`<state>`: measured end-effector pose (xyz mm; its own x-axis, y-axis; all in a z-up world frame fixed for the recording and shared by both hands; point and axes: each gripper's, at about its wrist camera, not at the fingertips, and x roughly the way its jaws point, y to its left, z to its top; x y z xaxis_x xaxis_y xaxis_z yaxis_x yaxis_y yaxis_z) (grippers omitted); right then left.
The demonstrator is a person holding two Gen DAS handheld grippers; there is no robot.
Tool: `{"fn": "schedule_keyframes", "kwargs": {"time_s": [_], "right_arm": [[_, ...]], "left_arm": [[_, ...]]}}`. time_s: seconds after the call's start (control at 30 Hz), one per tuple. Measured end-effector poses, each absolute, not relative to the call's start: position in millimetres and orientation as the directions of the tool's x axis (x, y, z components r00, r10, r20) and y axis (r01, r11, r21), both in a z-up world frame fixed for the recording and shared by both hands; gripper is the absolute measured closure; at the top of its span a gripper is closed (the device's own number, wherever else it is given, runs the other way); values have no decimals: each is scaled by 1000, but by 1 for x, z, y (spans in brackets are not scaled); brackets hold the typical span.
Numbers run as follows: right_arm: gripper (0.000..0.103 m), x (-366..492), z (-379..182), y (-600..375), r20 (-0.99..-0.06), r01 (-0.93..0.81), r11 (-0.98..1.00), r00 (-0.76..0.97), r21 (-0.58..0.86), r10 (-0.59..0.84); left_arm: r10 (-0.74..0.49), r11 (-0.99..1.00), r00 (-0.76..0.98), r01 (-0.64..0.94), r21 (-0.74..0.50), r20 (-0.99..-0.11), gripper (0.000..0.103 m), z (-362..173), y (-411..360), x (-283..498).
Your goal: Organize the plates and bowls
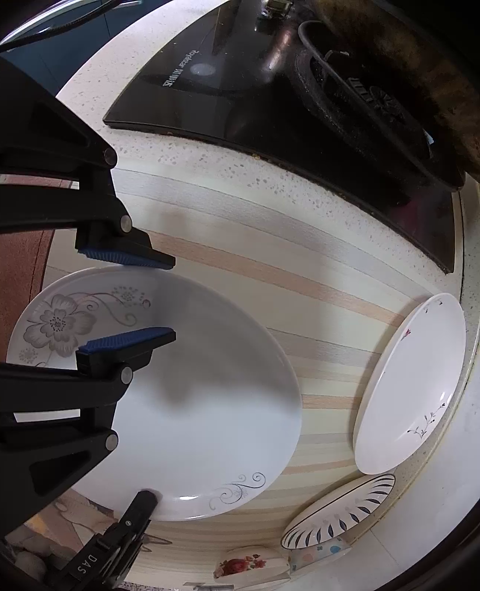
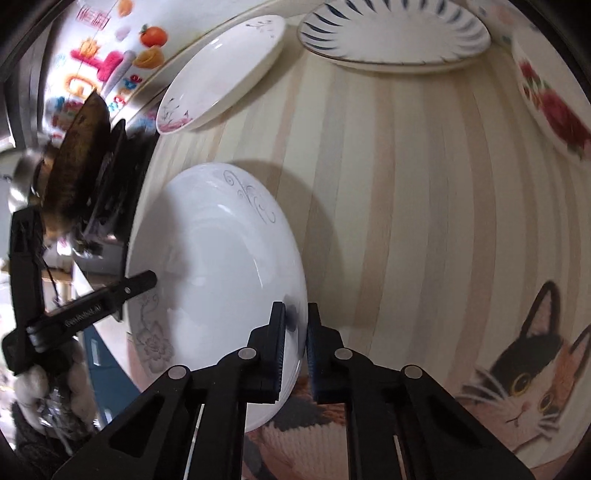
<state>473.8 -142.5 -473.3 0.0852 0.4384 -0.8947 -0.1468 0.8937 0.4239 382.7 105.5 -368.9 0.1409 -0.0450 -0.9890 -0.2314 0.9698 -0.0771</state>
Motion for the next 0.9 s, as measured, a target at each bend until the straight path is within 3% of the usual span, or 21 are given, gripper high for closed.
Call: {"fn": "schedule_keyframes", "kwargs": {"time_s": [0.4, 0.9], "right_arm": [[91, 463, -452, -170, -881, -144, 882, 93, 449, 464], [91, 446, -446, -274, -895, -4, 906, 152, 423, 419]], "left_arm": [[-56, 977, 180, -192, -91, -982, 74, -338, 54, 366], [-98, 993, 178, -45, -107, -979, 74, -351, -26, 391]]}}
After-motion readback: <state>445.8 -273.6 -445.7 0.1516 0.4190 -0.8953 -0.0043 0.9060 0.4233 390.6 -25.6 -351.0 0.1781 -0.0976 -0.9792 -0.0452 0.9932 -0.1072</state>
